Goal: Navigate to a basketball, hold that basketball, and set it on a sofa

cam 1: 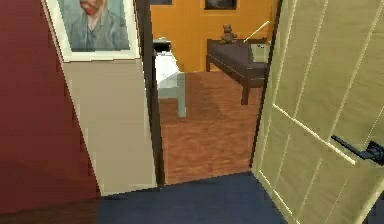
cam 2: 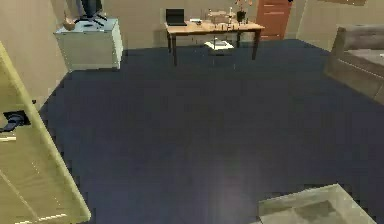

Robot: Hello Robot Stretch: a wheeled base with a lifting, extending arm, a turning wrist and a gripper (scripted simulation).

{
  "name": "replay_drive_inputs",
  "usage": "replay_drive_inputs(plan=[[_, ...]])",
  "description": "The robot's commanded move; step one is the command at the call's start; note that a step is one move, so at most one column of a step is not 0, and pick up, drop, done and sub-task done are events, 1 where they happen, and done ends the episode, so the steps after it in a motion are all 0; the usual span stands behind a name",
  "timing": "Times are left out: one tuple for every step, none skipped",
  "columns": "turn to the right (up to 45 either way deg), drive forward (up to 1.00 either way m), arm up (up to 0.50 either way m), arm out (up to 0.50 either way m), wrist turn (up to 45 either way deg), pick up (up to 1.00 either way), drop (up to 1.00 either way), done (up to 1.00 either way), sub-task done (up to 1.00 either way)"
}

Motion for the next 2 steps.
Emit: replay_drive_inputs(plan=[[0.0, 1.00, 0.00, 0.00, 0.0, 0.00, 0.00, 0.00, 0.00], [0.0, 0.35, 0.00, 0.00, 0.0, 0.00, 0.00, 0.00, 0.00]])
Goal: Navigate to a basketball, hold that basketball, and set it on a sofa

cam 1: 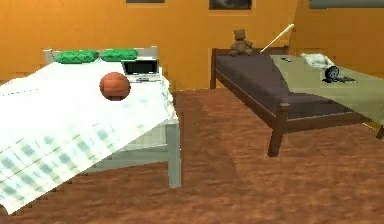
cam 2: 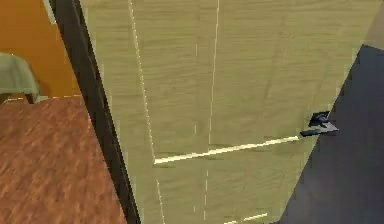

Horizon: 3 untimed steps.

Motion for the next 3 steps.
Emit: replay_drive_inputs(plan=[[-21.0, 0.00, 0.00, 0.00, 0.0, 0.00, 0.00, 0.00, 0.00], [0.0, 0.75, 0.00, 0.00, 0.0, 0.00, 0.00, 0.00, 0.00], [-45.0, 0.00, 0.00, 0.00, 0.0, 0.00, 0.00, 0.00, 0.00]])
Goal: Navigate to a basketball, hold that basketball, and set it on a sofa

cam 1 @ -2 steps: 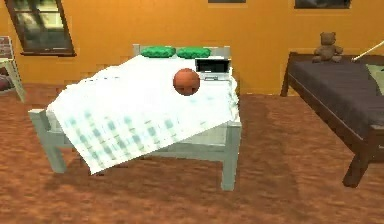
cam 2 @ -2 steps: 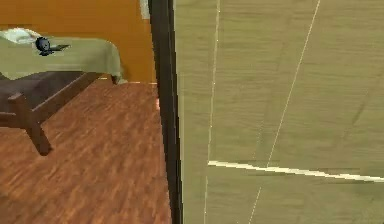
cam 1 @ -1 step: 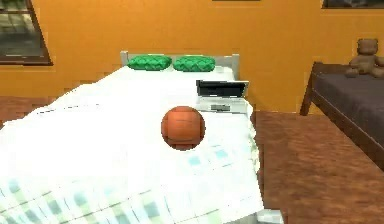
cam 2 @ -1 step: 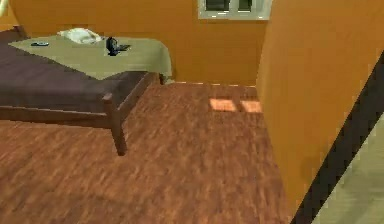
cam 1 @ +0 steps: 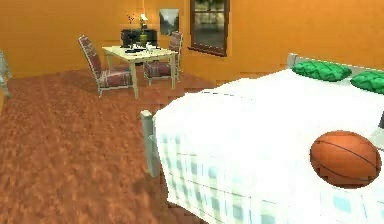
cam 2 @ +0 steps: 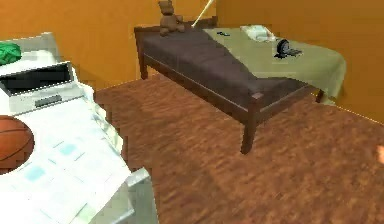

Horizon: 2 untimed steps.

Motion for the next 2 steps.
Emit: replay_drive_inputs(plan=[[-42.0, 0.00, 0.00, 0.00, 0.0, 0.00, 0.00, 0.00, 0.00], [0.0, 0.00, 0.50, 0.00, 0.0, 0.00, 0.00, 0.00, 0.00]])
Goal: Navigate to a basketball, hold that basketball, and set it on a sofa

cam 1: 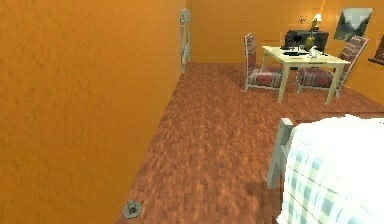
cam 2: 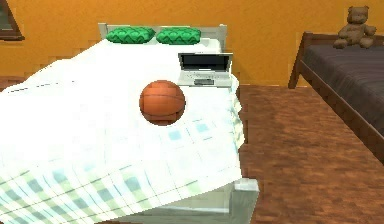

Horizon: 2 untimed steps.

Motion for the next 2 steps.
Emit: replay_drive_inputs(plan=[[0.0, 0.00, 0.38, 0.00, 0.0, 0.00, 0.00, 0.00, 0.00], [0.0, 0.00, 0.00, 0.50, 0.0, 0.00, 0.00, 0.00, 0.00]])
